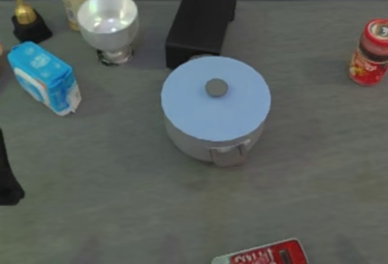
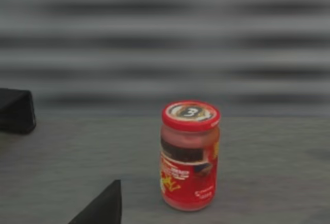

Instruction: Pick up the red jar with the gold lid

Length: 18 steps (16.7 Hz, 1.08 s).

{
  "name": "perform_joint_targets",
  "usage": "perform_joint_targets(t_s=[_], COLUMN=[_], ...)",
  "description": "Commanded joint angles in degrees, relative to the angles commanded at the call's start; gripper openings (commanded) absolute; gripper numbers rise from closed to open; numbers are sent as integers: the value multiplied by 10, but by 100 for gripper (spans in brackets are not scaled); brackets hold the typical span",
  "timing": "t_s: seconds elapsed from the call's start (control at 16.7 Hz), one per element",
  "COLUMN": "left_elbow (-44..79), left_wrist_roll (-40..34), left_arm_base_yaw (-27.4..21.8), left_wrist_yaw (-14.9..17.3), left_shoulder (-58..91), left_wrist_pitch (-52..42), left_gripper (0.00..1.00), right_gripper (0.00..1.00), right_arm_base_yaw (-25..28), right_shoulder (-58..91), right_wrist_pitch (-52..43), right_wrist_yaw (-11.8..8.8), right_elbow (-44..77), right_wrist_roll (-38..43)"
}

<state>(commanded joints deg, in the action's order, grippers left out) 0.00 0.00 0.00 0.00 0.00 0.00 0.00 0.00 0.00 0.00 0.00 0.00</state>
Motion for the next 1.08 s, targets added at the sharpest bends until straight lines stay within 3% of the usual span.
perform_joint_targets(t_s=[0.24,0.54,0.78,1.08], left_elbow=[0,0,0,0], left_wrist_roll=[0,0,0,0], left_arm_base_yaw=[0,0,0,0], left_wrist_yaw=[0,0,0,0], left_shoulder=[0,0,0,0], left_wrist_pitch=[0,0,0,0], left_gripper=[100,100,100,100], right_gripper=[100,100,100,100], right_arm_base_yaw=[-1,-11,-23,-37], right_shoulder=[15,139,298,543], right_wrist_pitch=[-14,-118,-230,-362], right_wrist_yaw=[0,3,5,5], right_elbow=[10,114,283,591], right_wrist_roll=[0,-5,-15,-35])
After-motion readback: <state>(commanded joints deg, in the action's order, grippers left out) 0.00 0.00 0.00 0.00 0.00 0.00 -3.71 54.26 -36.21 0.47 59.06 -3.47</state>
